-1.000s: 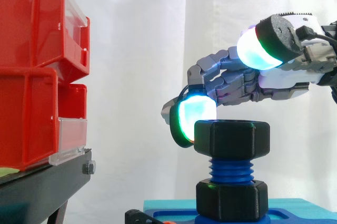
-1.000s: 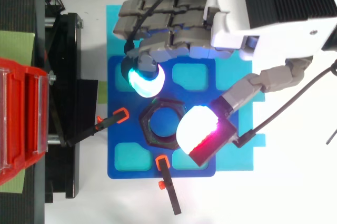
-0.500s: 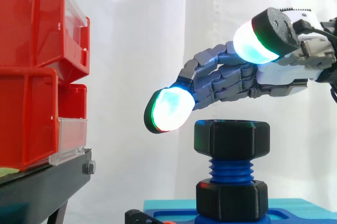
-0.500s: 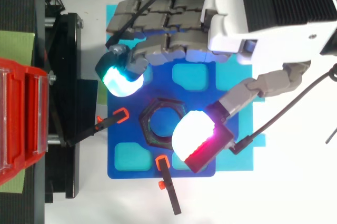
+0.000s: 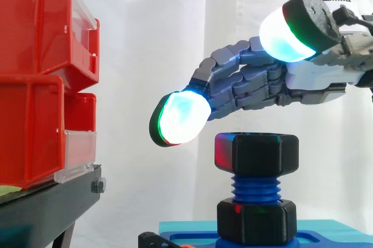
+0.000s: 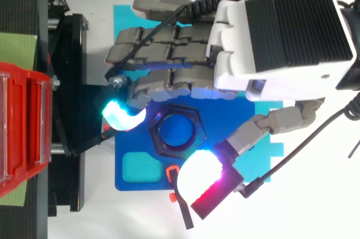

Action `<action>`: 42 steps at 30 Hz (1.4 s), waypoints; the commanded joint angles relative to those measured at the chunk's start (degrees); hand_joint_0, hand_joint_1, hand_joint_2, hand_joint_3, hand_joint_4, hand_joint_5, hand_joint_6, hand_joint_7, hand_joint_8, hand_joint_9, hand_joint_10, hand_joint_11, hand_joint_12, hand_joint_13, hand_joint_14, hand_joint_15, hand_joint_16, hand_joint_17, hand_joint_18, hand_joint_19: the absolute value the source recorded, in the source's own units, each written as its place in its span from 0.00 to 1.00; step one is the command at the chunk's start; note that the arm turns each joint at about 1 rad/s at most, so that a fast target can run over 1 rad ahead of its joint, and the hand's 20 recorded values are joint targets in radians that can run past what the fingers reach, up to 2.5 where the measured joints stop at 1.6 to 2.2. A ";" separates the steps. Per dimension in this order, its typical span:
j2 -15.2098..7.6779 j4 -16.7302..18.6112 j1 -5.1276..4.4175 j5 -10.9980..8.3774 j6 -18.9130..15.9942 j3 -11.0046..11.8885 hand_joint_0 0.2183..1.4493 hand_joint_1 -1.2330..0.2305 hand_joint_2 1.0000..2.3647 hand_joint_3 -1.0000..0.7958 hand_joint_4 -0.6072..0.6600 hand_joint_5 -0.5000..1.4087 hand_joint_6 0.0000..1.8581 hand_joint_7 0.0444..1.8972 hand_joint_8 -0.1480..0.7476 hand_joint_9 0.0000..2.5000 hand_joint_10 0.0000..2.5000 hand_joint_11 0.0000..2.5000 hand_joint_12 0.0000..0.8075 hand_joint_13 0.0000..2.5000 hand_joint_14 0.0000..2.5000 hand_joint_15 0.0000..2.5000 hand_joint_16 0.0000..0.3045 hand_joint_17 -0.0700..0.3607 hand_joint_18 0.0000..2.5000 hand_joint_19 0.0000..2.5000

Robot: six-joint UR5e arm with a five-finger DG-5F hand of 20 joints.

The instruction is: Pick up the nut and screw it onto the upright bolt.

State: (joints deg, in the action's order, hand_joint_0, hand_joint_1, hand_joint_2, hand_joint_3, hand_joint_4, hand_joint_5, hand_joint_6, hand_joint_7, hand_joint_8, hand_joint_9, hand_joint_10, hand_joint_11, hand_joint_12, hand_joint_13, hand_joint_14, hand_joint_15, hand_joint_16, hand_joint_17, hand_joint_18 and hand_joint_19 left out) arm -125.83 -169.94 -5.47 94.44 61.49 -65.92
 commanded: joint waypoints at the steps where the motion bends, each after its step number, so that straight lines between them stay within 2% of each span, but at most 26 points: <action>1: 0.06 -0.22 -0.24 -0.04 -0.23 0.00 0.19 0.67 0.00 0.28 0.60 0.15 0.27 0.33 0.38 0.07 0.00 0.00 0.35 0.05 0.00 0.00 0.11 0.34 0.00 0.00; 7: -0.03 -0.30 -0.68 -0.13 -0.23 0.00 0.19 0.66 0.00 0.28 0.62 0.15 0.27 0.37 0.40 0.09 0.00 0.00 0.35 0.05 0.00 0.00 0.11 0.34 0.00 0.00; 19: -0.03 -1.18 -0.68 -0.04 -0.23 0.00 0.20 0.66 0.00 0.28 0.63 0.17 0.27 0.40 0.41 0.10 0.00 0.00 0.36 0.07 0.00 0.00 0.11 0.34 0.00 0.00; 38: 0.06 -2.68 2.13 0.75 0.65 0.00 0.20 0.65 0.00 0.28 0.65 0.17 0.27 0.41 0.42 0.12 0.00 0.00 0.35 0.09 0.00 0.00 0.10 0.33 0.00 0.00; 42: -0.03 -2.50 2.48 1.01 0.65 0.00 0.20 0.65 0.00 0.28 0.66 0.17 0.27 0.41 0.42 0.12 0.00 0.00 0.35 0.09 0.00 0.00 0.10 0.33 0.00 0.00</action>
State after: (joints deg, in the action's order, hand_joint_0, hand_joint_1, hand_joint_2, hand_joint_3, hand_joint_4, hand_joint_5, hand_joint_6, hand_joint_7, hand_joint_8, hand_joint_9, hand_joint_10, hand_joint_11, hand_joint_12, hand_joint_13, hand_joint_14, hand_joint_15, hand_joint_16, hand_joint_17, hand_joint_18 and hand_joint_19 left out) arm -125.83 -172.51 -3.25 95.29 62.12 -65.92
